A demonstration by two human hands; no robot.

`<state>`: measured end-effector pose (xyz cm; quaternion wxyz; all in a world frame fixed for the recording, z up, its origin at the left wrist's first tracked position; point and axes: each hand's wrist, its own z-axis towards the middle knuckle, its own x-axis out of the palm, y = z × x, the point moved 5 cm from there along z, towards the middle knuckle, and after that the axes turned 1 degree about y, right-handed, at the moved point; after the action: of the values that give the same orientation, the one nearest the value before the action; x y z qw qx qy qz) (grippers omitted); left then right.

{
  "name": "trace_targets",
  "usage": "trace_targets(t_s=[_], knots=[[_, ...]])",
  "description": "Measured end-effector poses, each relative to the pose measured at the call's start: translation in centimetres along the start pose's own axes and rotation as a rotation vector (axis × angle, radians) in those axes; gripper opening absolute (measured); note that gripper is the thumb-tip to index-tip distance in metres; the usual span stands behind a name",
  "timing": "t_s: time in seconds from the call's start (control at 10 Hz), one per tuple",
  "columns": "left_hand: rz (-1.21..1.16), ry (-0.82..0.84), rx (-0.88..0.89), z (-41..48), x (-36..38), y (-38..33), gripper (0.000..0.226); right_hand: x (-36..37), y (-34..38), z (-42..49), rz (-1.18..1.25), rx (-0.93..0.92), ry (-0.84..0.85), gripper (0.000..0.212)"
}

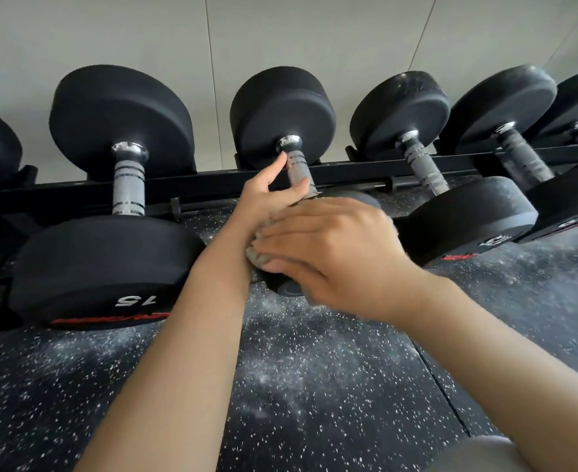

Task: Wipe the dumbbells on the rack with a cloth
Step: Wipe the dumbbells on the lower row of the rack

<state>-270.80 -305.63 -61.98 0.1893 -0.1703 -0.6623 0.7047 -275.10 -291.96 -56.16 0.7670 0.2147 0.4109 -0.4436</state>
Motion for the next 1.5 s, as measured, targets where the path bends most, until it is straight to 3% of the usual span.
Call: trace_targets(t_s=[0.1, 0.2, 0.3, 0.4, 0.5, 0.6, 0.7, 0.8, 0.9, 1.1, 1.2, 1.3, 1.4, 1.5], knots=[[-0.066, -0.003, -0.048, 0.0, 0.1, 0.1, 0.049, -1.6, -3.3, -0.9, 0.190, 0.237, -0.055, 0.031], [-0.048, -0.027, -0.069, 0.2, -0.1, 0.3, 0.066, -2.4, -6.5, -2.0, 0.432, 0.487, -0.115, 0.029], [-0.067, -0.004, -0.112, 0.4, -0.2, 0.6, 0.074, -2.2, -5.4, -1.4, 0.289, 0.467, -0.106, 0.032], [-0.224, 0.098, -0.224, 0.3, 0.7, 1.0, 0.084, -1.4, -1.9, 0.0, 0.068, 0.194, -0.079, 0.019], [-0.026, -0.040, -0.126, 0.7, -0.3, 1.2, 0.066, 0.1, 0.1, 0.3, -0.025, -0.014, -0.032, 0.014], [-0.054, -0.081, -0.106, 0.2, -0.5, 0.8, 0.062, -0.4, -0.9, -0.3, 0.065, 0.007, -0.045, 0.022], [-0.098, -0.145, -0.091, 0.1, -0.9, 0.9, 0.055, -1.5, -4.2, -1.7, 0.272, 0.257, -0.089, 0.031], [-0.103, -0.218, -0.109, -0.3, -1.1, 0.5, 0.044, -1.8, -6.8, -3.7, 0.527, 0.539, -0.226, 0.025], [-0.096, -0.266, -0.117, -0.5, -1.2, 0.2, 0.037, -1.3, -8.4, -4.9, 0.636, 0.707, -0.306, 0.025], [0.020, -0.386, 0.086, -1.1, -0.3, -3.0, 0.018, -0.9, -11.4, -4.6, 0.521, 0.900, -0.301, 0.032], [-0.031, -0.303, 0.148, -1.7, 1.6, -5.5, 0.015, -1.8, -11.8, -2.3, 0.529, 0.924, -0.345, 0.038], [0.042, -0.107, 0.088, -2.1, 4.2, -7.4, 0.028, -1.9, -11.7, -0.2, 0.678, 0.964, -0.368, 0.038], [0.215, 0.012, 0.030, -1.9, 5.6, -7.2, 0.055, -1.6, -11.7, 0.4, 0.869, 1.018, -0.422, 0.034], [0.246, -0.007, 0.038, -2.0, 5.7, -6.9, 0.050, -1.2, -12.4, 0.2, 1.002, 1.048, -0.436, 0.022]])
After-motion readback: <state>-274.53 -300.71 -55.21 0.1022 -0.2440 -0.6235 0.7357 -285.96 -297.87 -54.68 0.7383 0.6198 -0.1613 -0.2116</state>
